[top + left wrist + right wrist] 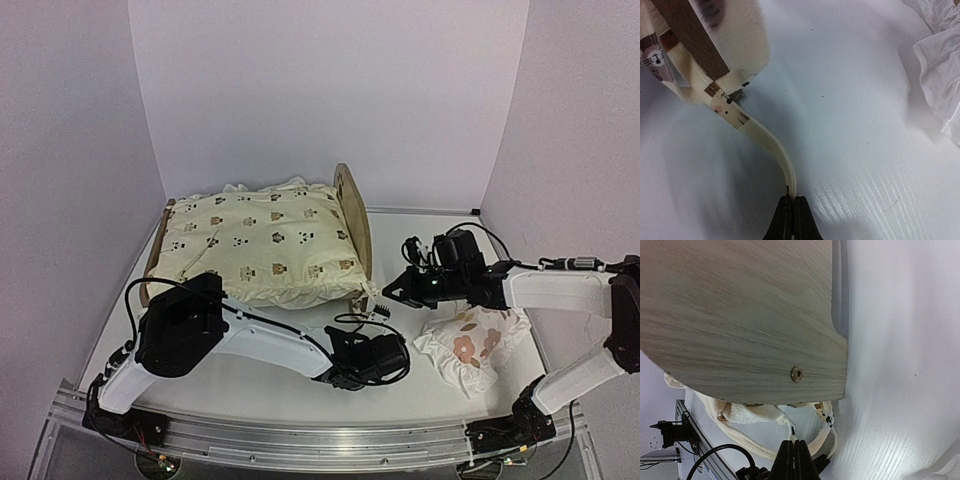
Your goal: Set up the pet bed
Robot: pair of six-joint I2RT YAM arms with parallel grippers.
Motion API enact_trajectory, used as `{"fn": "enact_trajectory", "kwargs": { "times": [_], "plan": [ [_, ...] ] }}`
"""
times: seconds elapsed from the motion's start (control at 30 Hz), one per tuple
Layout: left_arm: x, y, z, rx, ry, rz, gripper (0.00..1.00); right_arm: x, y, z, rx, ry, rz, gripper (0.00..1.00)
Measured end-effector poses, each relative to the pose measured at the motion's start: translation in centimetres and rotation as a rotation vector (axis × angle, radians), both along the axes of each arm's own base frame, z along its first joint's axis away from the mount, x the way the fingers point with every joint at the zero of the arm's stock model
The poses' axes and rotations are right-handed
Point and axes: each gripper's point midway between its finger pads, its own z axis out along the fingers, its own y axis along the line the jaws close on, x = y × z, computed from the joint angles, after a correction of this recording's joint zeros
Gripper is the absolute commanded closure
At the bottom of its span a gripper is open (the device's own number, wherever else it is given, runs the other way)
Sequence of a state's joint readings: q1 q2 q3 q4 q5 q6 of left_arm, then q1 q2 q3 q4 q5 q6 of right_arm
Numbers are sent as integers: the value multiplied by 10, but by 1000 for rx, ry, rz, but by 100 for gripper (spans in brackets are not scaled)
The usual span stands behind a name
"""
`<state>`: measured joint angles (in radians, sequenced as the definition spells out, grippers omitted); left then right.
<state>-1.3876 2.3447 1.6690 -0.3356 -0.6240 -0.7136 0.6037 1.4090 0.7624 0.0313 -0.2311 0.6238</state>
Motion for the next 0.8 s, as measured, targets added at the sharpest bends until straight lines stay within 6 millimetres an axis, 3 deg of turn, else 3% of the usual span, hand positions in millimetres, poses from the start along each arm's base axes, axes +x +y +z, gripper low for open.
{"fn": "enact_trajectory", "kwargs": {
  "times": [0.13,0.3,0.47,0.6,0.8],
  "plan": [
    [0,8,-2,2,-7,7,100,-1,-5,1,-22,-6,-11,100],
    [0,52,-2,37,16,17,100,-1,-15,10,-75,-26,-29,100],
    [13,84,-3,0,62,42,100,13,-19,64,-88,-151,-50,100],
    [23,97,-2,-37,85,63,100,25,-21,111,-95,-263,-67,100],
    [26,107,-1,-44,97,70,100,34,-29,141,-155,-337,-80,100]
  ]
}}
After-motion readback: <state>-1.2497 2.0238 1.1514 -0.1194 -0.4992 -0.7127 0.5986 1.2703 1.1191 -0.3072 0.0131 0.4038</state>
